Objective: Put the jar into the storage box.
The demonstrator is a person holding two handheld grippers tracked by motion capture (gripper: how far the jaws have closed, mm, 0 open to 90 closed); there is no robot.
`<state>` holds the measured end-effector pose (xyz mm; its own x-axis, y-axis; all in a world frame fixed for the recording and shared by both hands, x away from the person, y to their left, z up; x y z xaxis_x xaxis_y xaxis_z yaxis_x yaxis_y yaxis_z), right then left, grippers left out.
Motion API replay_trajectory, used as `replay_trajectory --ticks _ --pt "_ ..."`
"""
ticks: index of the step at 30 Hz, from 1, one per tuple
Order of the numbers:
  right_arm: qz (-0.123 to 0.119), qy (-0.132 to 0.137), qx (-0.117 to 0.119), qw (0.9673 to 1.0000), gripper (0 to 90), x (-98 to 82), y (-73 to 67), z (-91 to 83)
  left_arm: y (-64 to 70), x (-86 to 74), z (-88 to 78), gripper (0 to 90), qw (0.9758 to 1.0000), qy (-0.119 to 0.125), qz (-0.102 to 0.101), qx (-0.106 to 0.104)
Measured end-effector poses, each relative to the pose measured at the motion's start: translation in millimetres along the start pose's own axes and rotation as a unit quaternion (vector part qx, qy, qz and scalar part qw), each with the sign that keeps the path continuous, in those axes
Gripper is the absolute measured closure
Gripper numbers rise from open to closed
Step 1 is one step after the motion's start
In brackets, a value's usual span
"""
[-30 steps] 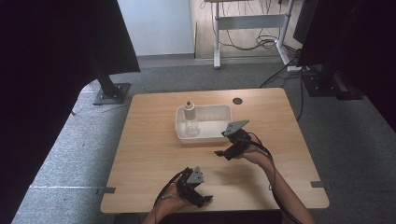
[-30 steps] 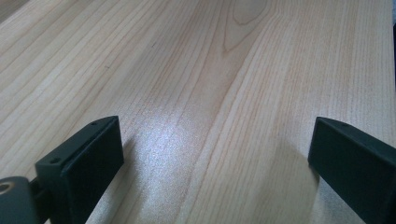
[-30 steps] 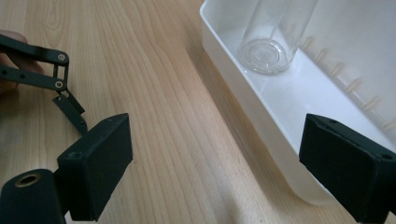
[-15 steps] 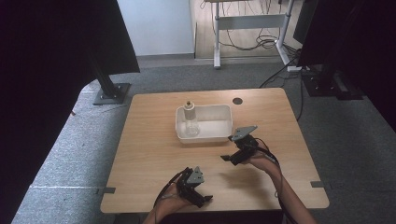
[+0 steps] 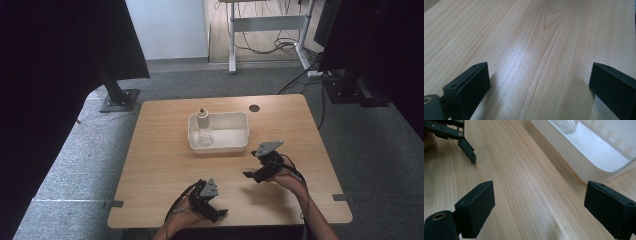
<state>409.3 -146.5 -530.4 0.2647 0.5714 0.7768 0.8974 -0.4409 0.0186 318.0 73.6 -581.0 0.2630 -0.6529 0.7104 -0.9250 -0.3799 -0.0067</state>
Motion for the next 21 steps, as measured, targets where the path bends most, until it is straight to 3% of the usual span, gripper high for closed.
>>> replay_trajectory --ticks 21 --pt "0.026 -0.012 -0.021 0.9994 9.1 -45.1 -14.8 -11.7 0.0 0.1 0.1 3.0 1.0000 0.000 0.000 0.001"
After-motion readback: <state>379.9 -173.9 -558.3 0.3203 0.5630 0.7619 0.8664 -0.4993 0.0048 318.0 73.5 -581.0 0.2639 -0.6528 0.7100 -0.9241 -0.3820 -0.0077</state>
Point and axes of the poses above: each handheld gripper's, and its own axes: z roughly forward along the jaws, x roughly out of its top, y roughly to its right, the point moved 4 cm from there along z, roughly forward along the jaws
